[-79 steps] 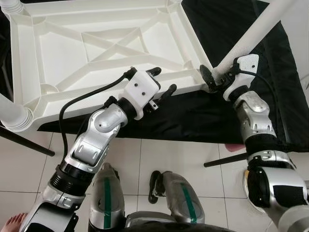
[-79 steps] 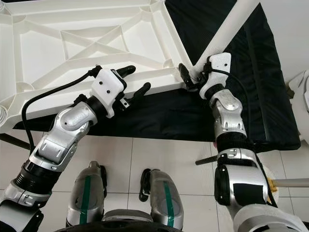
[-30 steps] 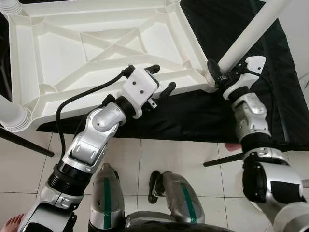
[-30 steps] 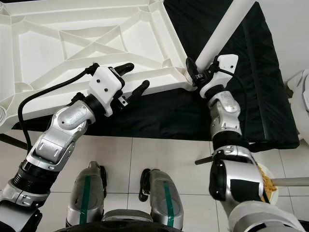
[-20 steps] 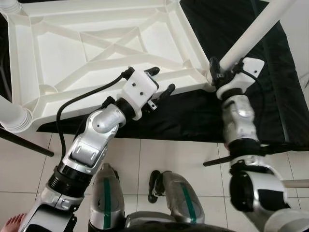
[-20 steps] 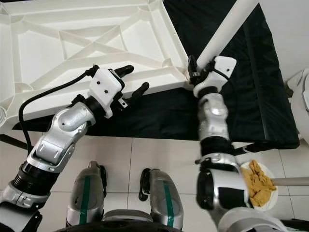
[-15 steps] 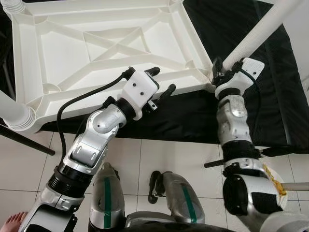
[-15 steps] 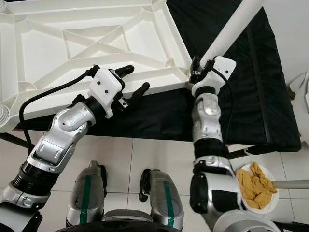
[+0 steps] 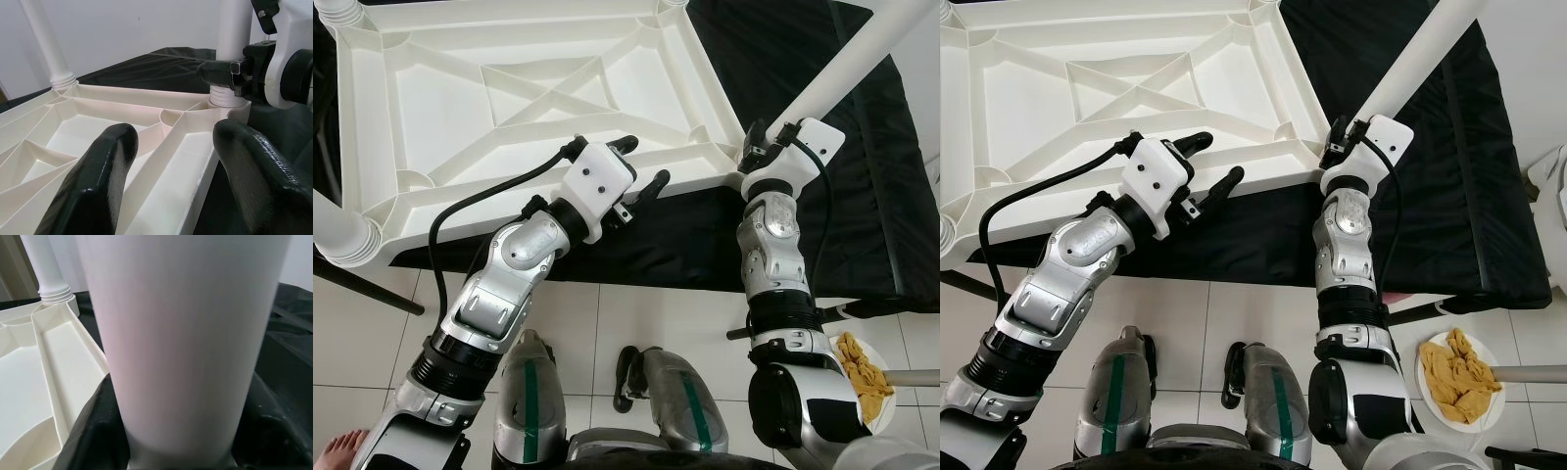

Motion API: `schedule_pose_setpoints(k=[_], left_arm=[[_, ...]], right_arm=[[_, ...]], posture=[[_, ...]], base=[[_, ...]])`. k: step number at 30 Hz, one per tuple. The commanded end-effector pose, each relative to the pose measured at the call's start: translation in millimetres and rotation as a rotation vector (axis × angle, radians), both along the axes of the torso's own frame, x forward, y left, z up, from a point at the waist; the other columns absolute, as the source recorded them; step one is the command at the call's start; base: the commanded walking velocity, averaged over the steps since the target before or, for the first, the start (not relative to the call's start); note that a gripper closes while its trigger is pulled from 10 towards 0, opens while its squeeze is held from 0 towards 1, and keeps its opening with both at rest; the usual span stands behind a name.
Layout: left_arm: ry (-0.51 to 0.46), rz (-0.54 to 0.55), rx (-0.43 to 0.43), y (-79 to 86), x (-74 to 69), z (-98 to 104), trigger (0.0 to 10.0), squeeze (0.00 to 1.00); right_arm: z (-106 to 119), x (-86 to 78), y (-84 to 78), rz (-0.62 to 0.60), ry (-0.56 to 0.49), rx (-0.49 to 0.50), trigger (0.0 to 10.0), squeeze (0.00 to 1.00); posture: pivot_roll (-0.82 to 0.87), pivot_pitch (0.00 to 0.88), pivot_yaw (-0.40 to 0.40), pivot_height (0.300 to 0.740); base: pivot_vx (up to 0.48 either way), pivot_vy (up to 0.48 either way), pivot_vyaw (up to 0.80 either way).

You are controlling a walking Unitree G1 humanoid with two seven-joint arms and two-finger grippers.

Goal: Building children table

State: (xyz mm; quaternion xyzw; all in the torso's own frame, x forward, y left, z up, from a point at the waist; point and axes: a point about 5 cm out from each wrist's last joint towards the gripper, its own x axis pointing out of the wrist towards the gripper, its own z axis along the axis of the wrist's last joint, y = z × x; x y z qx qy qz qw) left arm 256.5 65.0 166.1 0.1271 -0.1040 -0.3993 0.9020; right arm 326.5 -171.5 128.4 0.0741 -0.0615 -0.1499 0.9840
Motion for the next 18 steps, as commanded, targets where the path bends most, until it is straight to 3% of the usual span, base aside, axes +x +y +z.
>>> schedule_pose_setpoints(k=[1, 14, 18], left_arm=[[0.012, -0.064, 0.016, -4.1, -3.3, -2.5, 10.0, 0.0], [0.014, -0.068, 0.023, -3.0, -4.7, -3.6, 10.0, 0.0], [0.015, -0.068, 0.023, -3.1, -5.0, -4.2, 10.0, 0.0]], right_arm=[[-9.7, -5.0, -5.2, -0.026, 0.05, -0.003, 10.0, 1.0], [-5.4, -6.5, -9.1, 0.01, 0.041, -0.047, 10.0, 1.0], [-4.8, -5.0, -9.0, 0.085, 0.029, -0.051, 10.0, 1.0]], posture=[[0.11, 0.024, -0.116, 0.74], [0.12, 0.019, -0.116, 0.74], [0.12, 0.012, -0.118, 0.74]], base=[[0.0, 0.0, 0.0], [0.0, 0.0, 0.0], [0.0, 0.0, 0.0]])
